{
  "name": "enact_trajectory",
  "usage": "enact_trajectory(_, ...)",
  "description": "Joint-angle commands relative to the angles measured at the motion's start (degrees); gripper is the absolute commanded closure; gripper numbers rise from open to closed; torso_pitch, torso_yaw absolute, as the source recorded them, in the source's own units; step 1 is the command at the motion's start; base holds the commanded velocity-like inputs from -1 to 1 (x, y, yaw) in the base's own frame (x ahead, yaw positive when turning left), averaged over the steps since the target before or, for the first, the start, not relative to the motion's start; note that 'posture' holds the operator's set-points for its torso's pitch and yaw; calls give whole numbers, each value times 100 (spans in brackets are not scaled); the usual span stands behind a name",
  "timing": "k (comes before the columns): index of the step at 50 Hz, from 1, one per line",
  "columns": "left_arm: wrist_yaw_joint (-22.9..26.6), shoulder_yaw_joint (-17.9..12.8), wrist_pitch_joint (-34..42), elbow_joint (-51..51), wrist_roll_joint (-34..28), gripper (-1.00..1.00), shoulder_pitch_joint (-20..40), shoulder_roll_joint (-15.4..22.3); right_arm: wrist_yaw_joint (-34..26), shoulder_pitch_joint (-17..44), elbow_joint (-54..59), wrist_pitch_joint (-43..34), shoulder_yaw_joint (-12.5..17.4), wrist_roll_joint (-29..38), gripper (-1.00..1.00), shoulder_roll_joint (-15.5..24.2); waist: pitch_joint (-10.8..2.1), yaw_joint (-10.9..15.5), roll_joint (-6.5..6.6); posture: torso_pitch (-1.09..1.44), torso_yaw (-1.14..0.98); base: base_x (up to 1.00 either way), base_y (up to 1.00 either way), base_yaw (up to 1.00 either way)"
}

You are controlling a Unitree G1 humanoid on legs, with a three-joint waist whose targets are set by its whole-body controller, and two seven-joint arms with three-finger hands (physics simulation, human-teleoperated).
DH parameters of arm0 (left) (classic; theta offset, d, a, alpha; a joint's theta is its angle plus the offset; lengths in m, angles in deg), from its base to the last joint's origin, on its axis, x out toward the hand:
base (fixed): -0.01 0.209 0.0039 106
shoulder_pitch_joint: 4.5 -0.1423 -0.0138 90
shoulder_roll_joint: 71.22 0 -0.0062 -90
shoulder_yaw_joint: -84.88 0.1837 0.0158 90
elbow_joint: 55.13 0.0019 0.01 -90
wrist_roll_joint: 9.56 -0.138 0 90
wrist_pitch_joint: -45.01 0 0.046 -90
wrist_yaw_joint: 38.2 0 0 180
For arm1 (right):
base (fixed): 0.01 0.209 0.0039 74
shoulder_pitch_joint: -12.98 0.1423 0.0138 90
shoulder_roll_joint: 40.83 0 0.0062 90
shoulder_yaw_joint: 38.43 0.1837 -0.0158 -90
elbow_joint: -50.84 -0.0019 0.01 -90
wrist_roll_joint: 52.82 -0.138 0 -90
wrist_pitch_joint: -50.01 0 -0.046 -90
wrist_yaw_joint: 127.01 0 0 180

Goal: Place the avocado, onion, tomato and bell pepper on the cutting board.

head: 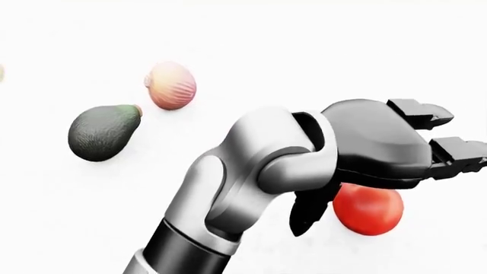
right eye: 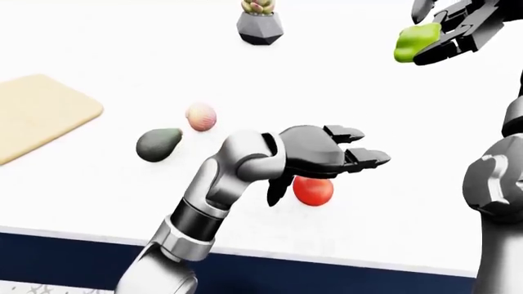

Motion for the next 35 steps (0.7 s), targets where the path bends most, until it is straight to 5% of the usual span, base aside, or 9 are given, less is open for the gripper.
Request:
enact_trajectory(1, -98, 0, -64, -65, 9, -100, 68, -18, 100, 215, -246, 94, 47, -78, 100, 73, -146, 6, -65, 0, 0, 0, 0, 0)
enact_trajectory(8, -164, 44, -138, 21, -55, -95, -66, -82, 92, 169, -251, 106, 57, -103, 100, 104, -167, -2, -68, 0, 0, 0, 0, 0)
enact_trajectory(9, -175, 46, -159, 42, -66, 0, -63, -82, 88, 173, -253, 100, 55, -103, 100, 106, -172, -2, -70, 0, 0, 0, 0, 0)
enact_trajectory(12, -141, 40, -169, 25, -52, 100, -77, -112, 88, 194, -253, 97, 49, -101, 100, 107, -169, 8, -65, 0, 0, 0, 0, 0)
enact_trajectory(22, 200, 93, -103, -208, 22, 100, -308, -193, 78, 213, -249, 113, 40, -79, 100, 140, -168, -8, -107, 0, 0, 0, 0, 0)
enact_trajectory(35, 308, -191, -60, -87, 325, 100, 126, 136, 117, 249, -255, 90, 74, -131, 100, 108, -155, -16, -68, 0, 0, 0, 0, 0)
